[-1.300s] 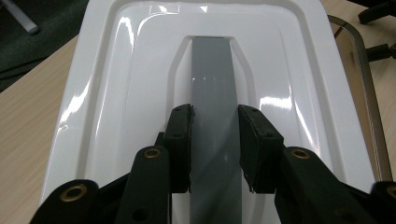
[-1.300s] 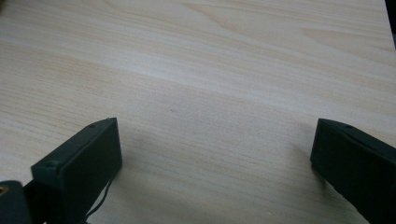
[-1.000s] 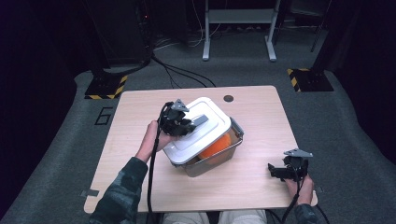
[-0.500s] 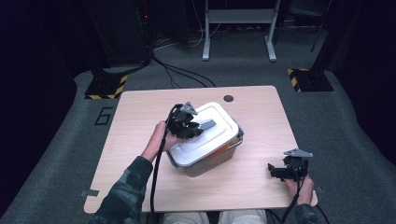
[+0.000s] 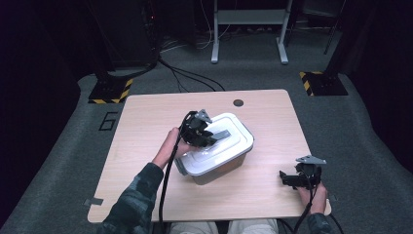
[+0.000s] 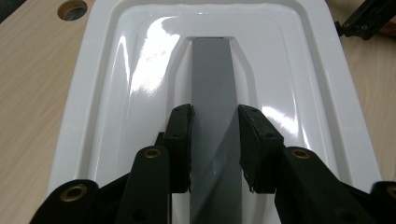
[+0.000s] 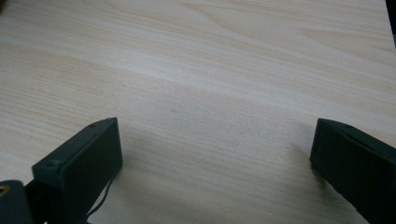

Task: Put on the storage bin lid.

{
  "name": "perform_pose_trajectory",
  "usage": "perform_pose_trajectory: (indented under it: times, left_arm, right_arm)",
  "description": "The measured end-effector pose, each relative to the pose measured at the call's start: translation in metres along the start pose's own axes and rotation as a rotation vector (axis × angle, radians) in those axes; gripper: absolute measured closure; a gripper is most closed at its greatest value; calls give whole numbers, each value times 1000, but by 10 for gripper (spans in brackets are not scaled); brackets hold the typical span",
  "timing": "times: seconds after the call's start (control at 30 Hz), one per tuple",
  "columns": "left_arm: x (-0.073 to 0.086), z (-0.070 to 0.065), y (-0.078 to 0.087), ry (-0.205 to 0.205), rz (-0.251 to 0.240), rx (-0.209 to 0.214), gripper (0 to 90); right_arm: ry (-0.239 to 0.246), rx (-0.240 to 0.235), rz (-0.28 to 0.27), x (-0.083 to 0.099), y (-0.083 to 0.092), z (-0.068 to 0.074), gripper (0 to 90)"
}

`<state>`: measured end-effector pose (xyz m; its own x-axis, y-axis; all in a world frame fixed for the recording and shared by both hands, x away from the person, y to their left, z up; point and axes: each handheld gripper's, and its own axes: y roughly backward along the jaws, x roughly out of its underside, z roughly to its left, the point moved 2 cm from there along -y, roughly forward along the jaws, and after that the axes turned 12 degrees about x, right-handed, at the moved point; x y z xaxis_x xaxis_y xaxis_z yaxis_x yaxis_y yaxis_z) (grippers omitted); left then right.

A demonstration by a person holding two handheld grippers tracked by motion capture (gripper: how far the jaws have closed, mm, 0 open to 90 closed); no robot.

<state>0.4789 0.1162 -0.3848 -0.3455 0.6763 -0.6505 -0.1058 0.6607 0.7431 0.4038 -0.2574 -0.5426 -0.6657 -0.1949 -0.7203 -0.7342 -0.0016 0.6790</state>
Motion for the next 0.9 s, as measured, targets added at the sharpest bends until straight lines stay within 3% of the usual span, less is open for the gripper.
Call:
perform_pose_trajectory:
  times: [0.23,0.77,0.83,0.9]
  left_arm:
    - [1,0,-5,-5,28,8,661]
    - [6,2,-6,32,-2,10,655]
    - [6,2,-6,41,4,-4,585]
    - [7,3,-4,50,-4,11,479]
  right_arm:
    - [0,0,0,0,0,0,12]
    - [0,1,-1,0,0,0,13]
    - [-1,1,-2,0,0,0,13]
    - [6,1,-2,0,0,0,13]
